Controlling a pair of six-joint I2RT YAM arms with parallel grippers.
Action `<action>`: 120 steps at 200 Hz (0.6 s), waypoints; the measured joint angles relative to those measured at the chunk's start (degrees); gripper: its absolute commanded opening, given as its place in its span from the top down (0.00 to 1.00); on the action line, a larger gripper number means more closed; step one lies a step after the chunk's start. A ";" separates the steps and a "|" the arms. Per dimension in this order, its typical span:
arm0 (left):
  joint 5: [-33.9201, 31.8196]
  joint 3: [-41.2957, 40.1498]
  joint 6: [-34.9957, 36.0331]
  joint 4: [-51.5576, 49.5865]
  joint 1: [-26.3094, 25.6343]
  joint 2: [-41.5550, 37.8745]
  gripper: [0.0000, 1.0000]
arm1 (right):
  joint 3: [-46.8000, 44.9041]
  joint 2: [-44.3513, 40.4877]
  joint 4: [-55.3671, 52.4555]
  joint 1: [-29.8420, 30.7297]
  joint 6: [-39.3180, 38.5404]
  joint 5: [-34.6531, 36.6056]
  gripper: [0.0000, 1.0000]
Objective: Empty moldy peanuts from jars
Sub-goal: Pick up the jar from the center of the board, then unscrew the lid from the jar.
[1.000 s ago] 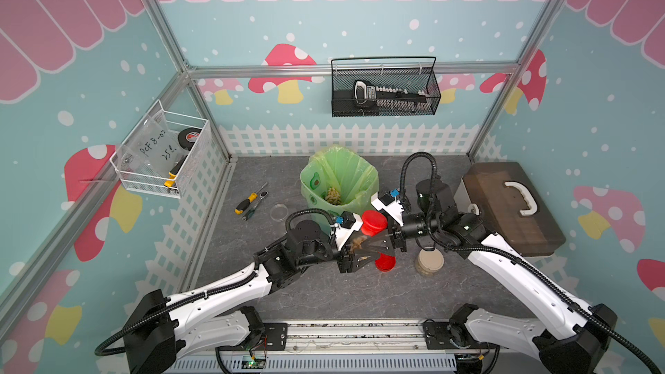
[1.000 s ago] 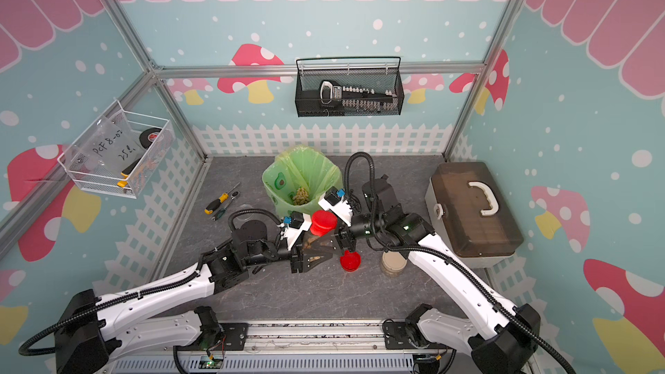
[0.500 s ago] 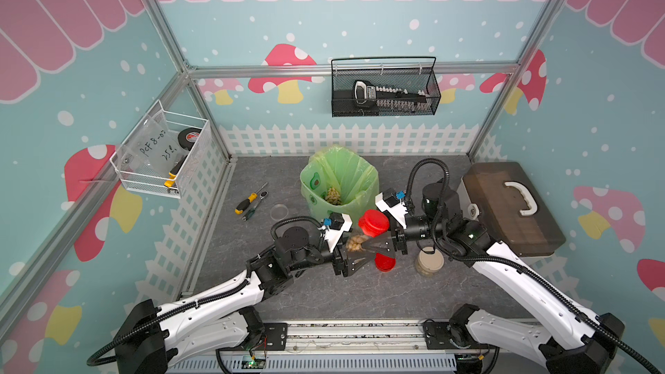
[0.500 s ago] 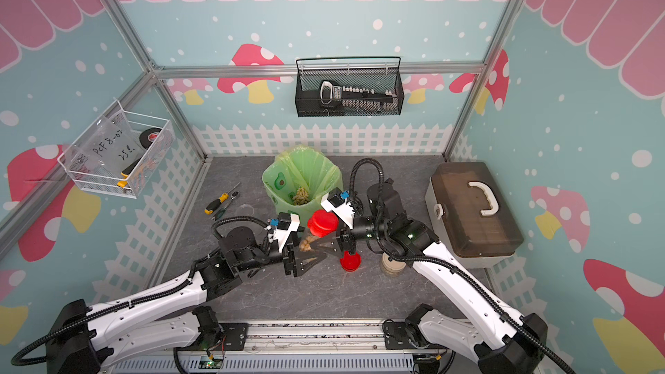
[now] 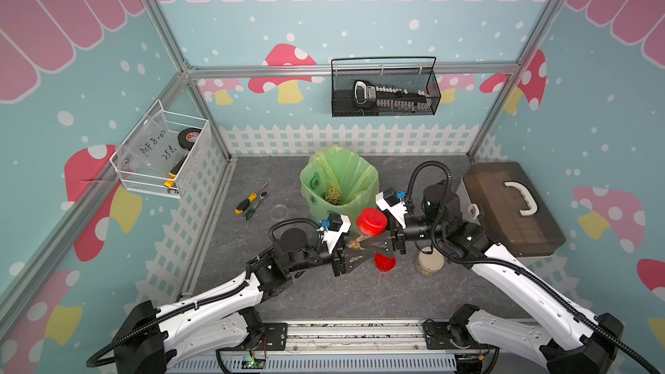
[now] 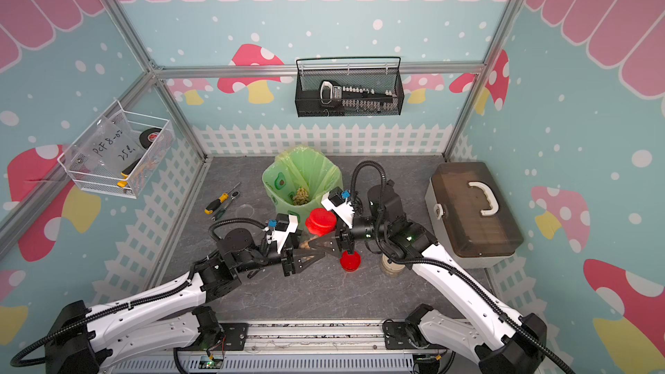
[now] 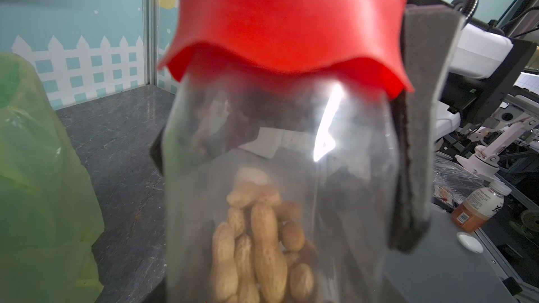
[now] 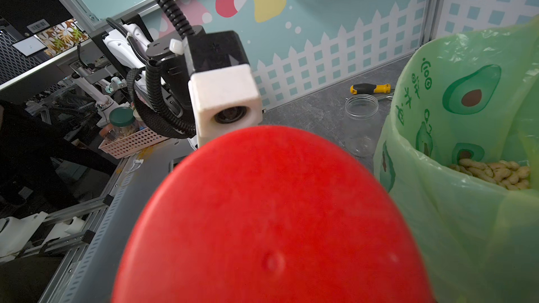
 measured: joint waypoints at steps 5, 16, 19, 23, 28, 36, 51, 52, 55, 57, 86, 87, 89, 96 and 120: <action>-0.39 -0.20 -0.09 -0.02 0.13 -0.28 0.58 | -0.15 -0.07 -0.04 0.00 0.37 0.04 0.14; -1.55 -0.50 -0.17 -0.04 0.46 -0.79 0.58 | -0.42 -0.31 0.13 -0.02 0.50 0.31 0.11; -1.92 -0.57 -0.17 -0.02 0.52 -0.90 0.58 | -0.48 -0.39 0.15 -0.02 0.63 0.48 0.10; -2.29 -0.66 -0.15 -0.02 0.59 -1.07 0.58 | -0.57 -0.55 0.20 -0.02 0.74 0.66 0.09; -2.86 -0.72 -0.17 -0.04 0.61 -1.22 0.58 | -0.68 -0.74 0.33 -0.02 0.87 0.87 0.09; -3.67 -0.87 -0.13 0.00 0.61 -1.51 0.58 | -0.92 -1.11 0.46 -0.02 1.22 1.29 0.07; -5.46 -1.38 -0.09 0.22 0.61 -2.08 0.58 | -1.70 -2.12 1.09 0.00 2.60 2.40 0.06; -5.57 -1.42 -0.09 0.24 0.61 -2.10 0.58 | -1.77 -2.16 1.14 0.00 2.67 2.47 0.06; -6.05 -1.60 -0.09 0.37 0.61 -2.23 0.58 | -2.03 -2.45 1.33 0.00 2.86 2.78 0.06; -6.32 -1.70 -0.07 0.44 0.63 -2.29 0.58 | -2.14 -2.60 1.44 0.00 3.04 2.89 0.06; -10.93 -3.37 0.20 1.68 0.76 -2.71 0.57 | -5.46 -5.79 5.05 0.50 7.50 6.34 0.06; -11.04 -3.41 0.20 1.73 0.76 -2.71 0.57 | -5.64 -5.95 5.29 0.55 7.74 6.51 0.06; -11.37 -3.56 0.28 1.81 0.76 -2.71 0.57 | -5.81 -6.10 5.55 0.57 7.96 6.71 0.06; -12.48 -4.13 0.33 2.27 0.76 -2.71 0.58 | -6.62 -6.84 6.86 0.90 9.18 7.91 0.06; -15.47 -5.92 0.79 3.41 0.76 -2.69 0.57 | -9.44 -8.74 13.60 2.21 14.05 13.25 0.06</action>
